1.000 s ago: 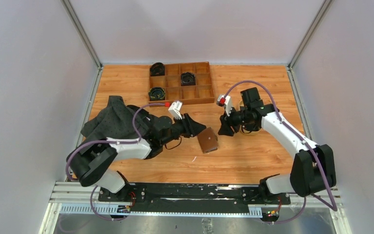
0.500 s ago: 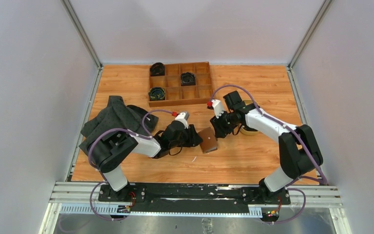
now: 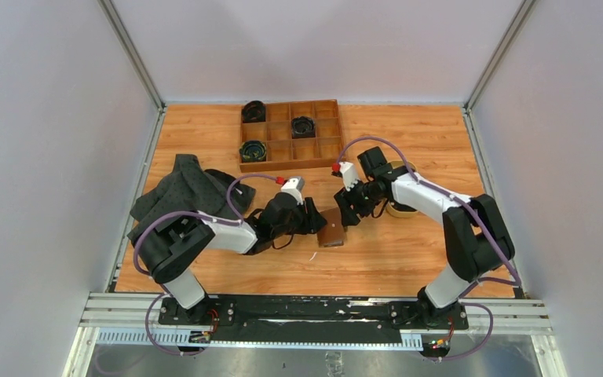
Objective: Put the credit cards into the card holder
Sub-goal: Close the card holder at the center of the board.
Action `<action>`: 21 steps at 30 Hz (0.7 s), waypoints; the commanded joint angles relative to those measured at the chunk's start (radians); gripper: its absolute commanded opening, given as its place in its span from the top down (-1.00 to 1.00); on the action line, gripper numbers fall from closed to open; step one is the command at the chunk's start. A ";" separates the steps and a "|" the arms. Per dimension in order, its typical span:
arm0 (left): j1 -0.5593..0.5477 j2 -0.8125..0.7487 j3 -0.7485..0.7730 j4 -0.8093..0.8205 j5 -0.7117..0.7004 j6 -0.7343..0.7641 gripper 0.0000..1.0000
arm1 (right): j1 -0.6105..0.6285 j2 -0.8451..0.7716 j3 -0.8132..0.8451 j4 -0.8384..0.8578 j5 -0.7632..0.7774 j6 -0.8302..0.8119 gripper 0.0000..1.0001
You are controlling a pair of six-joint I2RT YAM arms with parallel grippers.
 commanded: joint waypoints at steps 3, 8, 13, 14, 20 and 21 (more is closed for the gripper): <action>-0.005 0.043 0.036 -0.004 0.019 0.034 -0.02 | 0.008 0.060 0.044 -0.017 -0.069 0.018 -0.33; -0.005 0.100 0.046 -0.006 0.020 0.025 0.06 | 0.008 0.069 0.047 -0.018 -0.105 0.001 -0.34; -0.005 0.140 0.084 -0.093 0.013 0.015 0.19 | 0.009 0.096 0.053 -0.024 -0.107 -0.020 -0.30; -0.005 0.144 0.090 -0.109 0.009 0.013 0.21 | 0.009 0.094 0.054 -0.030 -0.111 -0.028 -0.29; -0.005 0.172 0.108 -0.176 -0.003 0.017 0.26 | 0.009 0.058 0.053 -0.129 -0.206 -0.192 -0.25; -0.005 0.174 0.109 -0.177 -0.001 0.016 0.27 | 0.009 0.058 0.045 -0.134 -0.221 -0.204 -0.24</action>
